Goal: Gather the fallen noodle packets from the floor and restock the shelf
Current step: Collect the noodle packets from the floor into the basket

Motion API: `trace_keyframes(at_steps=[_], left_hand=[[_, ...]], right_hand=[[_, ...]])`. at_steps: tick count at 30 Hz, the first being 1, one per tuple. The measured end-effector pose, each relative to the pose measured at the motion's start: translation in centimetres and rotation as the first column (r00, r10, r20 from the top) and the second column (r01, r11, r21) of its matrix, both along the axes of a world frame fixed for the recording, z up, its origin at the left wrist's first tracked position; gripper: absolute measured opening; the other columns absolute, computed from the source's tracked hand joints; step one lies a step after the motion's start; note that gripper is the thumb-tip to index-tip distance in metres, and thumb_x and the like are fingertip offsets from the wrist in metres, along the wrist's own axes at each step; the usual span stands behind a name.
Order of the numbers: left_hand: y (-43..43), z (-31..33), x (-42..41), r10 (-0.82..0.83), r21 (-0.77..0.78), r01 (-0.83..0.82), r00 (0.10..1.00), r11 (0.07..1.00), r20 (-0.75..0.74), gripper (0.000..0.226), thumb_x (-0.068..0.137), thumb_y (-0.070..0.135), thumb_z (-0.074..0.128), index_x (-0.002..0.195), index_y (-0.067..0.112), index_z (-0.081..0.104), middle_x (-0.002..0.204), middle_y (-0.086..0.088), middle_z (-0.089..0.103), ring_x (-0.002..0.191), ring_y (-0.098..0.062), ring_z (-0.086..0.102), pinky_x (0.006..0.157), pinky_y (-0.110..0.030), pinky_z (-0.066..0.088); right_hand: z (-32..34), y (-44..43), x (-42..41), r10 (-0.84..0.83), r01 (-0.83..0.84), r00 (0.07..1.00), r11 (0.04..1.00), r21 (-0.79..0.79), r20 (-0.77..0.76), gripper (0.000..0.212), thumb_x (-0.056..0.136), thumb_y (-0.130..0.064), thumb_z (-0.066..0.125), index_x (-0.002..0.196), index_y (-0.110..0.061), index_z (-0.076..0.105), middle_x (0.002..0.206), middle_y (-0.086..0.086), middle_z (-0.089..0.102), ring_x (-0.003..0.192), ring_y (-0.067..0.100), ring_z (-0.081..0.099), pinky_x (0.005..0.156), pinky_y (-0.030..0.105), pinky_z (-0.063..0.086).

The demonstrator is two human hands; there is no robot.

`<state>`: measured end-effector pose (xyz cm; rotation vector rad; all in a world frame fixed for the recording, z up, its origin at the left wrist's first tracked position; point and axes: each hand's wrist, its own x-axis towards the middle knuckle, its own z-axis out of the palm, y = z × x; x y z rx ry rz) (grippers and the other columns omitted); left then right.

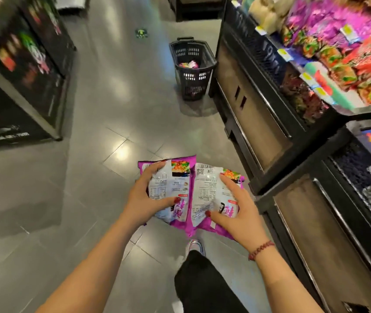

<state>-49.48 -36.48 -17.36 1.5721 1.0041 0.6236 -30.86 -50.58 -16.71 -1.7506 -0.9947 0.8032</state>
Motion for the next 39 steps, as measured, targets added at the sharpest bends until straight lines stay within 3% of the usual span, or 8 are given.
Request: trace_keyframes(at_steps=[3,7,10,14,19,23,31,39], left_hand=[[4.6,1.0,3.4,0.039,0.022,-0.039,0.999,0.999,-0.02,0.075,0.068,0.003,0.086,0.119,0.043,0.048,0.116,0.017,0.058,0.099,0.005,0.062,0.071,-0.009,0.052],[9.4,1.6,6.8,0.09,0.009,-0.09,0.996,0.996,-0.02,0.075,0.068,-0.001,0.085,0.121,0.04,0.049,0.114,0.019,0.058,0.098,0.007,0.063,0.074,-0.012,0.053],[13.2,1.3,8.9,0.107,-0.009,-0.108,0.993,0.994,-0.042,0.077,0.068,0.002,0.085,0.119,0.046,0.049,0.114,0.017,0.06,0.101,-0.003,0.065,0.078,-0.02,0.057],[19.1,0.3,12.0,0.102,-0.022,-0.104,0.992,0.994,-0.079,0.075,0.07,0.007,0.085,0.116,0.052,0.046,0.115,0.019,0.058,0.104,-0.011,0.065,0.08,-0.029,0.059],[28.9,-1.1,16.3,0.102,-0.009,-0.103,0.992,0.995,-0.073,0.075,0.071,0.009,0.085,0.116,0.053,0.044,0.112,0.024,0.055,0.104,-0.009,0.062,0.073,-0.021,0.057],[38.3,-1.3,19.7,0.1,0.001,-0.1,0.992,0.995,-0.072,0.076,0.069,0.013,0.087,0.118,0.053,0.046,0.117,0.017,0.059,0.106,-0.013,0.063,0.084,-0.037,0.058],[53.4,0.3,25.7,0.079,0.011,-0.079,0.993,0.997,-0.082,0.074,0.069,0.016,0.087,0.115,0.055,0.045,0.118,0.013,0.06,0.104,-0.012,0.064,0.081,-0.03,0.058],[66.9,-1.5,31.5,0.137,-0.032,-0.141,0.985,0.99,-0.108,0.074,0.069,0.011,0.086,0.117,0.051,0.047,0.114,0.018,0.058,0.101,-0.009,0.063,0.071,-0.016,0.055]], right_hand=[[0.5,5.5,4.1,0.053,-0.053,0.999,0.998,0.026,-0.011,0.073,0.074,-0.008,0.08,0.123,-0.044,0.04,0.119,-0.02,0.039,0.1,-0.027,0.044,0.072,-0.002,0.042],[1.2,11.4,8.4,0.112,-0.112,0.994,0.994,0.009,-0.017,0.072,0.074,-0.005,0.079,0.125,-0.039,0.041,0.119,-0.008,0.041,0.096,-0.031,0.042,0.068,-0.003,0.04],[0.9,15.4,11.1,0.121,-0.121,0.993,0.993,-0.004,-0.017,0.074,0.073,-0.004,0.08,0.121,-0.044,0.041,0.117,-0.012,0.041,0.094,-0.032,0.041,0.068,-0.004,0.04],[-0.2,21.2,14.2,0.122,-0.122,0.992,0.992,-0.034,-0.023,0.077,0.072,-0.009,0.082,0.118,-0.054,0.04,0.119,-0.012,0.043,0.101,-0.022,0.048,0.071,0.002,0.045],[-1.2,31.2,18.4,0.12,-0.12,0.993,0.991,-0.055,-0.01,0.076,0.073,-0.01,0.081,0.12,-0.053,0.04,0.126,-0.006,0.043,0.106,-0.003,0.054,0.072,0.007,0.05],[-0.6,40.4,21.8,0.098,-0.095,0.994,0.994,-0.059,0.051,0.078,0.071,-0.006,0.081,0.124,-0.046,0.041,0.114,-0.007,0.043,0.095,-0.024,0.046,0.07,-0.001,0.042],[0.7,54.9,27.4,0.083,-0.075,0.994,0.993,-0.096,0.077,0.077,0.074,-0.01,0.08,0.129,-0.043,0.038,0.125,-0.005,0.041,0.097,-0.024,0.043,0.068,-0.002,0.041],[-1.2,69.7,33.8,0.145,-0.143,0.989,0.985,-0.093,0.019,0.076,0.072,-0.001,0.08,0.127,-0.038,0.041,0.122,-0.005,0.041,0.095,-0.034,0.038,0.068,-0.005,0.038]])
